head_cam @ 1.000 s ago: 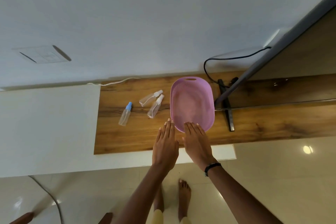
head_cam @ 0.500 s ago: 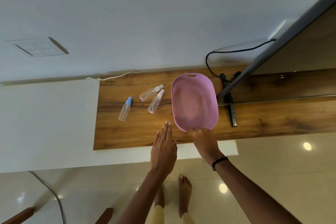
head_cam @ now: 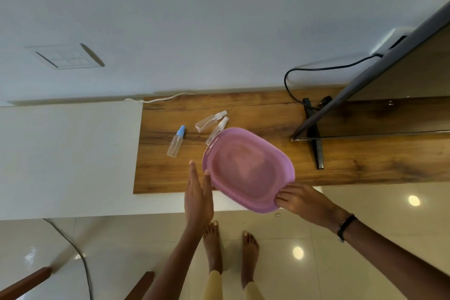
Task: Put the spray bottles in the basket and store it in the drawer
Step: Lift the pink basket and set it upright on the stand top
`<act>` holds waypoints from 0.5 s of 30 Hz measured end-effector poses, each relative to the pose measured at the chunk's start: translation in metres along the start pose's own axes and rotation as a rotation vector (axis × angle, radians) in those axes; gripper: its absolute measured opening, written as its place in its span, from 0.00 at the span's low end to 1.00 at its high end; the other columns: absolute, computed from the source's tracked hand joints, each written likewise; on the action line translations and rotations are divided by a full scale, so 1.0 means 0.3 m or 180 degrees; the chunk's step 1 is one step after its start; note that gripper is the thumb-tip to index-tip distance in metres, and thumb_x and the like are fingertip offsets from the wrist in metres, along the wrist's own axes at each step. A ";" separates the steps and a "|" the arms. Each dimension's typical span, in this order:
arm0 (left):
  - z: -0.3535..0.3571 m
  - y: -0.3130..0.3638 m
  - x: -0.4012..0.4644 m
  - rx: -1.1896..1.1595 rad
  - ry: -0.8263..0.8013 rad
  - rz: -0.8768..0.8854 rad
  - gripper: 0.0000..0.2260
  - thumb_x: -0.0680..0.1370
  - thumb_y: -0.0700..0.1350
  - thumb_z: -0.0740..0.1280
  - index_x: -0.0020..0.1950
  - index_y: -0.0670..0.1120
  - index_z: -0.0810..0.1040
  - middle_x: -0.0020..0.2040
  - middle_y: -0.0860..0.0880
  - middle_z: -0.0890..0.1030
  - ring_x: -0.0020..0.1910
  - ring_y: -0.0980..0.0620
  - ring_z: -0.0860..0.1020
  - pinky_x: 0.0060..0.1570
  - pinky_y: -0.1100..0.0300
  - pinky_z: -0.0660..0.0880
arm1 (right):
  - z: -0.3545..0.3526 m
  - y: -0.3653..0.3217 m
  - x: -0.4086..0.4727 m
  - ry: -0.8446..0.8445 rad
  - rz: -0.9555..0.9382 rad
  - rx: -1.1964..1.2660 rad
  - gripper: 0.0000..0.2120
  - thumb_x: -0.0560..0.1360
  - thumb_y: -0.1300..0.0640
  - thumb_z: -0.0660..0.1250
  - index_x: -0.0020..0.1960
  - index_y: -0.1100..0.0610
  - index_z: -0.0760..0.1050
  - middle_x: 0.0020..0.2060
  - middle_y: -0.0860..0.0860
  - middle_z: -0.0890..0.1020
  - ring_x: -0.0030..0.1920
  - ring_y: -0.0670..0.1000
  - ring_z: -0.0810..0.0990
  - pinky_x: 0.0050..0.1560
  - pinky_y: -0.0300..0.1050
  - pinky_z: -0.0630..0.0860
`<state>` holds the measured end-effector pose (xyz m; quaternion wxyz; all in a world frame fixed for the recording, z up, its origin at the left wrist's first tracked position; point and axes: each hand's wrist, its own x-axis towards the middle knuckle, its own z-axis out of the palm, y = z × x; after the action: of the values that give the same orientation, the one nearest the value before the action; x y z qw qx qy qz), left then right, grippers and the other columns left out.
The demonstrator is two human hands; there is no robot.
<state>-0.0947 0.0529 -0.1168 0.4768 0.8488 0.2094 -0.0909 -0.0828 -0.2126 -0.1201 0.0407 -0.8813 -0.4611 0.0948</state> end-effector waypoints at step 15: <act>-0.083 -0.135 0.005 0.0503 0.0308 -0.0275 0.08 0.80 0.41 0.59 0.52 0.39 0.76 0.37 0.49 0.79 0.33 0.55 0.77 0.30 0.66 0.70 | 0.008 -0.053 0.131 0.0998 0.2146 0.1059 0.20 0.74 0.67 0.64 0.66 0.63 0.70 0.61 0.60 0.78 0.61 0.58 0.77 0.56 0.50 0.77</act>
<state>-0.1123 0.0930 -0.1354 0.3933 0.8774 0.2608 -0.0864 -0.0742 -0.1714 -0.1251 0.2192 -0.9683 -0.1128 0.0406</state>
